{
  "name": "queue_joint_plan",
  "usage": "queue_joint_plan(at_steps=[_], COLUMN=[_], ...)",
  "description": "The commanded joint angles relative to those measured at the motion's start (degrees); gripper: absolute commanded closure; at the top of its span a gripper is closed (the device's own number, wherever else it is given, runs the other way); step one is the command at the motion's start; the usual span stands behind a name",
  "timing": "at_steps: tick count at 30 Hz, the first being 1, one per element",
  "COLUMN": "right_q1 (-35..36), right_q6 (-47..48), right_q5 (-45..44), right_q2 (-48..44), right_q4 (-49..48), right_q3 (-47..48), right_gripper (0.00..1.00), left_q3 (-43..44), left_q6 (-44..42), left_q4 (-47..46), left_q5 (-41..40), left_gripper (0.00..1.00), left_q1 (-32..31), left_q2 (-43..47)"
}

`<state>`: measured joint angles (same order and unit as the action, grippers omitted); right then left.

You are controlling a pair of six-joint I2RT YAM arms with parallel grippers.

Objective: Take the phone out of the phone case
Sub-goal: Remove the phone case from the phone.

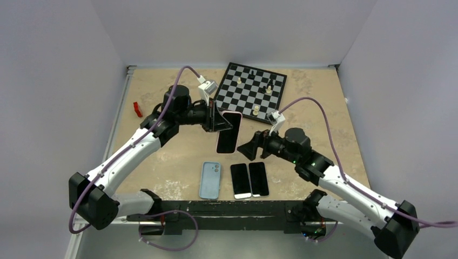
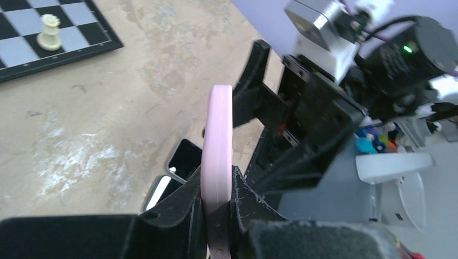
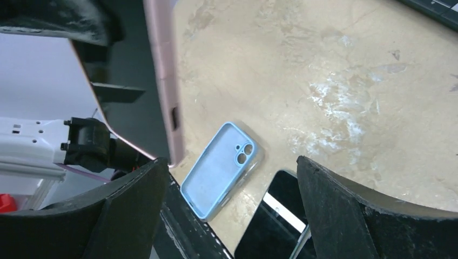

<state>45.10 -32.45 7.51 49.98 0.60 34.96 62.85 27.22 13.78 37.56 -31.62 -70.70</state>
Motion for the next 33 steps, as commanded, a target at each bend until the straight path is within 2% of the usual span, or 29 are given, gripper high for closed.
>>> queue_joint_plan(at_steps=[1,3,7,10,14,25,29,33], right_q1=[-8.6,-10.3,-10.4,-10.3,-10.3,-10.2,-10.1,-10.0], right_q6=[1.4,0.4,-0.8,-1.4,-6.1,-7.2,-6.5,-4.5], right_q5=[21.2,29.3,37.2,39.4,42.0,46.0,47.6,47.9], right_q2=[-5.5,-6.6,-5.4,-2.6,0.2,3.4,3.0,3.5], right_q4=[-11.0,-16.0,-23.0,-25.7,-35.3,-45.2,-48.2,-47.0], right_q3=[-5.6,-8.3,-8.6,-8.0,-9.2,-9.4,-10.8,-10.3], right_gripper=[0.1,0.14,0.23,0.29,0.39,0.66,0.69,0.71], left_q3=[1.0,0.1,-0.5,-0.7,-1.9,-2.1,-1.9,-2.8], left_q6=[1.4,3.3,7.7,11.8,15.3,17.4,21.7,27.0], left_q4=[-9.6,-12.6,-18.3,-21.9,-26.2,-28.0,-30.6,-36.5], left_q5=[12.5,14.5,17.3,19.7,20.8,21.6,23.5,25.0], left_gripper=[1.0,1.0,1.0,1.0,1.0,1.0,1.0,1.0], left_q1=[0.5,0.5,0.9,1.0,1.0,1.1,1.1,1.2], left_q2=[1.1,1.0,-0.1,-1.3,-1.6,-1.2,-2.4,-3.3])
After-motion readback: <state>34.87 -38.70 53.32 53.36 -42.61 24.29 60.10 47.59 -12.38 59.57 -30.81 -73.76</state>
